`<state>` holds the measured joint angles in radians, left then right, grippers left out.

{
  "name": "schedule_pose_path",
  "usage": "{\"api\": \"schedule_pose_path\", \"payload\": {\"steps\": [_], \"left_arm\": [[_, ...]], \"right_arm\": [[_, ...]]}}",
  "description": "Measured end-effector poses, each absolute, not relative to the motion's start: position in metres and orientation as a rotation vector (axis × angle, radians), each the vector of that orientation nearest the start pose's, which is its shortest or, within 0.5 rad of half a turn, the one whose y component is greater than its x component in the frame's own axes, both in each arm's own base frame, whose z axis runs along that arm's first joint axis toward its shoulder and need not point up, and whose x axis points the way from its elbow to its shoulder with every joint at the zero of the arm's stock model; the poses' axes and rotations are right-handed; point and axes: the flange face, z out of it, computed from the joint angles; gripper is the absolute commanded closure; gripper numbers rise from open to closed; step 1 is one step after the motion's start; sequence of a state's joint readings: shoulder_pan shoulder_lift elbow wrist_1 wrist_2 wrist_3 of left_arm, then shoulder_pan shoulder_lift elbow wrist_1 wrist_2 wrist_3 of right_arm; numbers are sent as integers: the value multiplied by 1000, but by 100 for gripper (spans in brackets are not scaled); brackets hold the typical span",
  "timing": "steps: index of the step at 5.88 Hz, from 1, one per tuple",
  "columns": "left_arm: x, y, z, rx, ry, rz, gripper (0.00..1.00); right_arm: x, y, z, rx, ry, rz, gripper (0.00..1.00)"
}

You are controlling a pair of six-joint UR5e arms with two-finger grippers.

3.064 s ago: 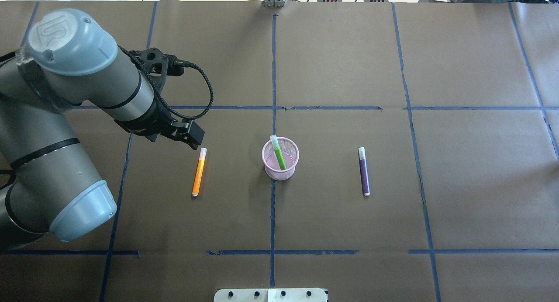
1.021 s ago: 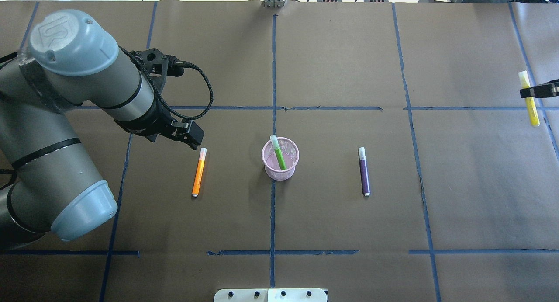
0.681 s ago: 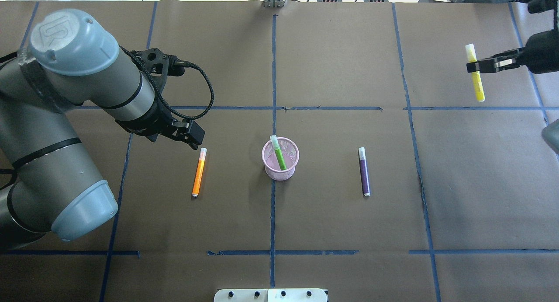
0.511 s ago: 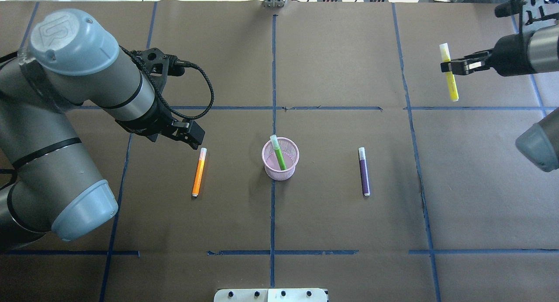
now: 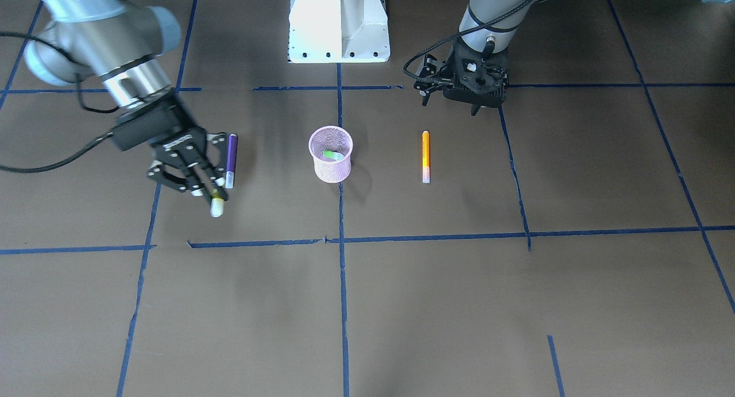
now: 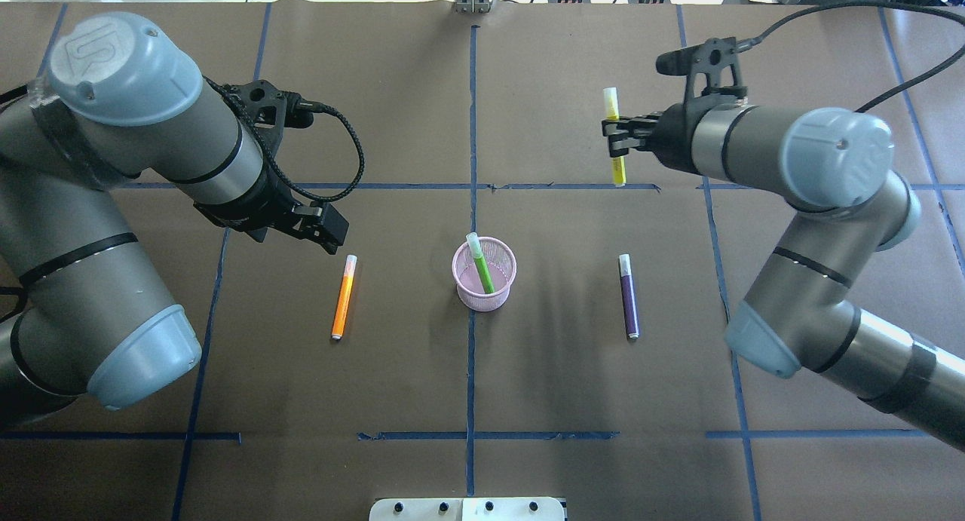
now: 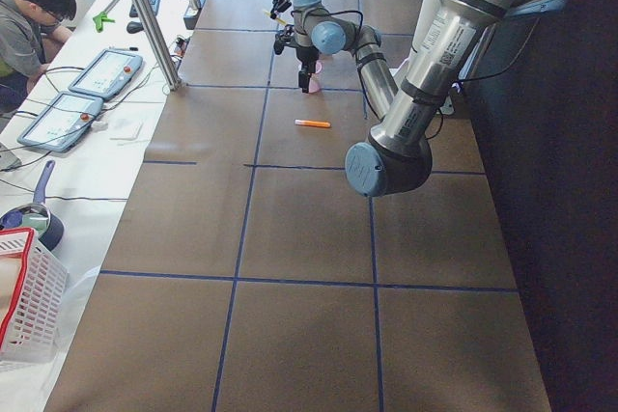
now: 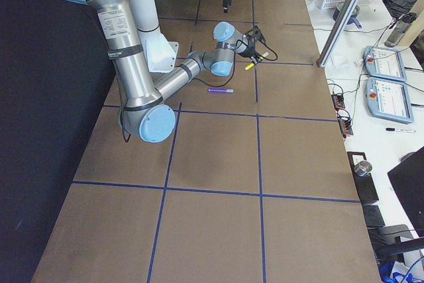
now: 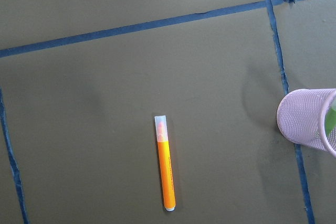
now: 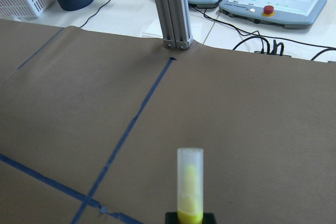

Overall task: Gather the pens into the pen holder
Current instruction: 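Lift the yellow highlighter with the right gripper toward the cup, then carry the yellow highlighter over the cup and lower it in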

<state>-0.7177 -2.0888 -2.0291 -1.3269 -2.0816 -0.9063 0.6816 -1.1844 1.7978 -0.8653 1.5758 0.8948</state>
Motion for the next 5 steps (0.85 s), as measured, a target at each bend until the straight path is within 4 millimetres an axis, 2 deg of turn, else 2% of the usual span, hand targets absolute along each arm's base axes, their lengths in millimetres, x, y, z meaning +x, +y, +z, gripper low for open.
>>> {"api": "schedule_pose_path", "payload": {"steps": [1,3,4,5], "left_arm": [[354,-443,215,56,847,58,0],[323,-456,250,30,811,-32,0],[320,-457,254,24,807,-44,0],[320,-457,256,21,805,-49,0]], "right_arm": [[-409,-470,224,844,-1043,44,100],[-457,-428,172,898,-1061,146,100],[-486,-398,159,922,-1049,186,100],[-511,-364,158,939,-1033,193,100]]}}
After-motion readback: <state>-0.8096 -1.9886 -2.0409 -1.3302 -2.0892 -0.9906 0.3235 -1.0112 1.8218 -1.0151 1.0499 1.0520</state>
